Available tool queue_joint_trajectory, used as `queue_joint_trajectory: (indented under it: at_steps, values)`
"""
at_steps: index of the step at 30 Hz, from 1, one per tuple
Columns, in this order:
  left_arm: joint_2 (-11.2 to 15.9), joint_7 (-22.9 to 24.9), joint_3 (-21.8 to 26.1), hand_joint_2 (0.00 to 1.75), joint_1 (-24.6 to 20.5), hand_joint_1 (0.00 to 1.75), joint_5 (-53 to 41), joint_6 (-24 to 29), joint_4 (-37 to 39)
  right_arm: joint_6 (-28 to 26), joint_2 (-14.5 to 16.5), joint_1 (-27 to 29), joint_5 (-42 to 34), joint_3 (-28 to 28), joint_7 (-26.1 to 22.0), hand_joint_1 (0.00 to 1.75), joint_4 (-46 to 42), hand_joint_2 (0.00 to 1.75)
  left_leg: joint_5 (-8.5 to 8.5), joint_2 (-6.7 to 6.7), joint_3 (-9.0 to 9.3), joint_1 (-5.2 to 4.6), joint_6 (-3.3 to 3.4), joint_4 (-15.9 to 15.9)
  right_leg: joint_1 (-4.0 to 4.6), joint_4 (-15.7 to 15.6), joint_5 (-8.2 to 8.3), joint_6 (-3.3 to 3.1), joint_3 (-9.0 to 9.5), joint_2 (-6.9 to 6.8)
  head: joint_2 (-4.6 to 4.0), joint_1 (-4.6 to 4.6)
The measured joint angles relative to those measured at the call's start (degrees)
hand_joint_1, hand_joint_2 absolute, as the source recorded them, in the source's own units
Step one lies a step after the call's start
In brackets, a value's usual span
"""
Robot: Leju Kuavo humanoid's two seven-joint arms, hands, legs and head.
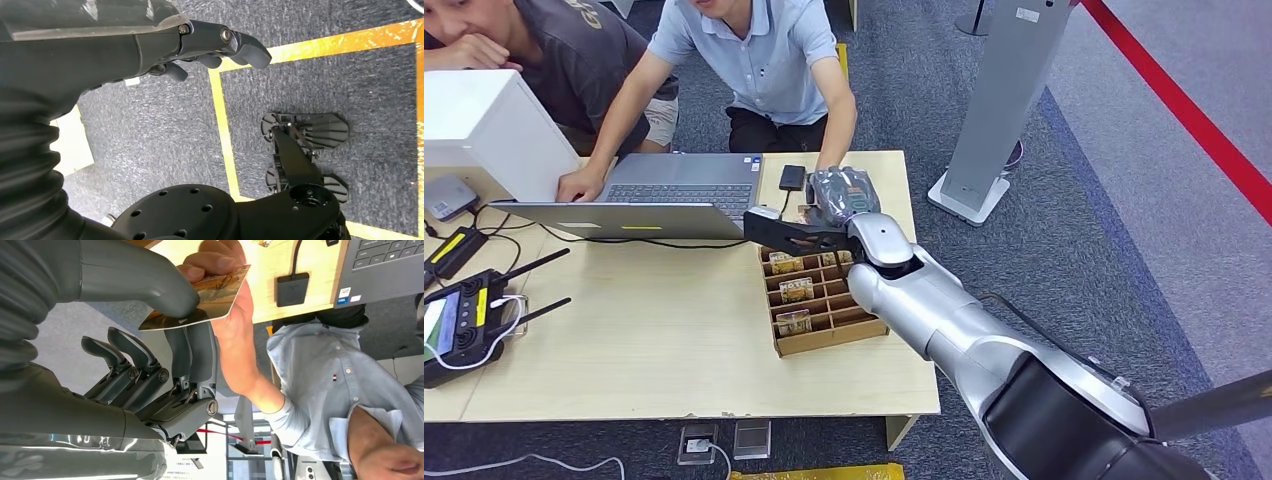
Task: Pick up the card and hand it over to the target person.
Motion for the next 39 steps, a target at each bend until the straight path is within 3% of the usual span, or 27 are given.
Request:
queue_joint_trajectory:
  at_steps: [1,9,13,20,22,26,32,36,39]
  values:
    - [0.0,0.0,0.0,1.75,0.0,0.00,0.0,0.2,0.1,-0.1,0.0,0.1,-0.1,0.0,0.0,0.00,-0.1,1.75,0.00,0.00,0.00,0.00,0.00,0.0,0.00,0.0,0.00,0.00,0.00,0.00,0.00,0.00]
    - [-0.1,-0.4,0.2,1.75,0.0,0.00,0.5,0.8,0.0,-0.4,-0.5,0.0,-0.9,-0.2,1.0,0.00,-0.7,1.75,0.02,-0.01,0.00,0.00,-0.01,0.0,0.00,0.0,0.01,-0.01,0.00,-0.01,0.00,0.00]
    - [-0.1,-0.4,0.4,1.75,0.0,0.00,1.1,0.8,0.0,-1.8,-0.7,2.1,-13.6,-9.8,-7.0,0.00,-1.9,1.75,0.01,-0.04,-0.02,0.01,0.00,0.0,0.01,0.0,0.00,0.00,0.00,-0.04,0.00,0.00]
    - [-0.5,0.3,1.7,1.75,0.2,0.00,2.6,1.7,0.0,-12.4,-2.8,4.2,-21.3,-12.4,-14.2,0.00,-9.4,1.75,0.01,-0.08,0.02,0.01,0.01,0.0,0.01,0.0,-0.01,0.00,0.04,-0.08,0.00,0.00]
    - [-0.5,0.5,1.9,1.75,0.2,0.00,2.9,1.9,0.0,-13.1,-4.8,5.0,-25.2,-12.2,-15.6,0.00,-15.7,1.75,0.01,-0.06,0.01,0.01,0.01,0.0,0.01,0.0,0.00,0.00,0.02,-0.05,0.00,0.00]
    - [-0.5,0.3,2.4,1.75,0.3,0.00,3.5,2.1,-0.1,-15.2,-12.4,9.2,-34.4,-11.6,-15.4,0.00,-37.1,1.75,0.01,-0.11,-0.05,0.02,0.01,0.0,0.02,0.0,-0.01,0.01,-0.02,-0.09,0.00,0.00]
    - [-0.6,-0.4,3.2,1.75,0.4,0.00,4.2,2.3,-0.2,-17.2,-22.3,18.0,-40.5,-13.3,-13.7,0.00,-62.8,1.75,-0.01,-0.34,-0.09,0.04,0.04,0.1,0.04,-0.1,-0.07,0.05,0.03,-0.32,0.00,0.00]
    - [-0.6,-0.7,3.3,1.75,0.5,0.00,4.1,2.2,-0.3,-14.2,-28.1,27.4,-46.0,-15.9,-17.5,0.00,-75.3,1.75,0.00,-0.48,-0.05,0.04,0.05,0.0,0.04,-0.1,-0.09,0.05,0.12,-0.46,0.00,0.00]
    - [-0.6,-0.4,3.4,1.75,0.5,0.00,4.1,2.1,-0.3,-10.2,-29.5,34.0,-50.0,-18.6,-20.6,0.00,-78.8,1.75,0.03,-0.64,0.04,0.06,0.07,-0.1,0.06,-0.3,-0.09,0.06,0.27,-0.62,0.00,0.00]
